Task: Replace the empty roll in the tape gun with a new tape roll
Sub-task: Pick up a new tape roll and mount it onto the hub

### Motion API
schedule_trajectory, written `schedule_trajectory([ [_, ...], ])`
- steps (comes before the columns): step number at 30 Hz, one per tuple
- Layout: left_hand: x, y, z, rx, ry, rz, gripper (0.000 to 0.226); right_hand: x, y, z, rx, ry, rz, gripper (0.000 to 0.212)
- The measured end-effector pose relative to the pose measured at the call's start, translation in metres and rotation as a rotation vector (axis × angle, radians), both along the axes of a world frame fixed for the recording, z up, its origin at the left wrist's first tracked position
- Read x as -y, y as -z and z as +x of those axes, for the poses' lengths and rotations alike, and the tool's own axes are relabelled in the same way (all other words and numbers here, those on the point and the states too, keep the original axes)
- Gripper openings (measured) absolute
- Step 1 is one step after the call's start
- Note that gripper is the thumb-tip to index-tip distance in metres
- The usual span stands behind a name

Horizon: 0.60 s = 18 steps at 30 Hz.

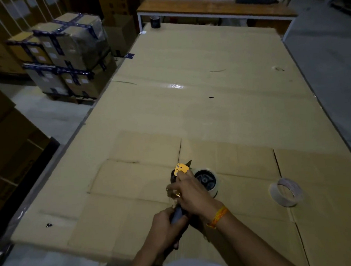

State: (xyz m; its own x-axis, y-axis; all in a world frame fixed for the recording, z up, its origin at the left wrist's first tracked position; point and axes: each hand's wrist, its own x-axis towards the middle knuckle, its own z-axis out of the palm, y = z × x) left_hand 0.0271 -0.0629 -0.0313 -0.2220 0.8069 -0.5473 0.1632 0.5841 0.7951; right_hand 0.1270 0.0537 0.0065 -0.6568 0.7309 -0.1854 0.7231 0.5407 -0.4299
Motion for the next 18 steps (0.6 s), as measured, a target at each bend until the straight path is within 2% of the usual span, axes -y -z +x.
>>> schedule_trajectory([
  [3,0.003,-0.002,-0.003,-0.029,-0.082,-0.005,0.065,-0.003,-0.012,0.007,-0.026,-0.030,0.046,0.045],
  [6,0.007,-0.004,-0.005,-0.029,-0.101,0.011,0.062,-0.011,-0.021,0.027,-0.175,0.188,0.115,0.033],
  [7,0.008,-0.005,-0.006,-0.021,-0.099,0.018,0.061,-0.016,-0.022,0.035,-0.165,0.268,0.153,0.038],
  [8,0.008,-0.005,-0.006,-0.012,-0.096,0.024,0.060,-0.023,-0.022,0.041,-0.095,0.323,0.161,0.052],
  [10,0.007,-0.005,-0.007,0.017,-0.087,0.026,0.058,-0.034,-0.021,0.050,0.124,0.366,0.058,0.091],
  [11,0.007,-0.005,-0.007,0.026,-0.082,0.025,0.057,-0.037,-0.022,0.052,0.194,0.372,-0.014,0.104],
  [12,0.007,-0.005,-0.006,0.029,-0.076,0.025,0.055,-0.038,-0.023,0.053,0.228,0.369,-0.063,0.108],
  [15,0.006,-0.005,-0.007,0.026,-0.067,0.030,0.053,-0.042,-0.023,0.055,0.213,0.313,-0.093,0.097],
  [18,0.006,-0.004,-0.006,0.010,-0.079,0.036,0.056,-0.052,-0.028,0.058,0.236,0.195,-0.119,0.100],
])
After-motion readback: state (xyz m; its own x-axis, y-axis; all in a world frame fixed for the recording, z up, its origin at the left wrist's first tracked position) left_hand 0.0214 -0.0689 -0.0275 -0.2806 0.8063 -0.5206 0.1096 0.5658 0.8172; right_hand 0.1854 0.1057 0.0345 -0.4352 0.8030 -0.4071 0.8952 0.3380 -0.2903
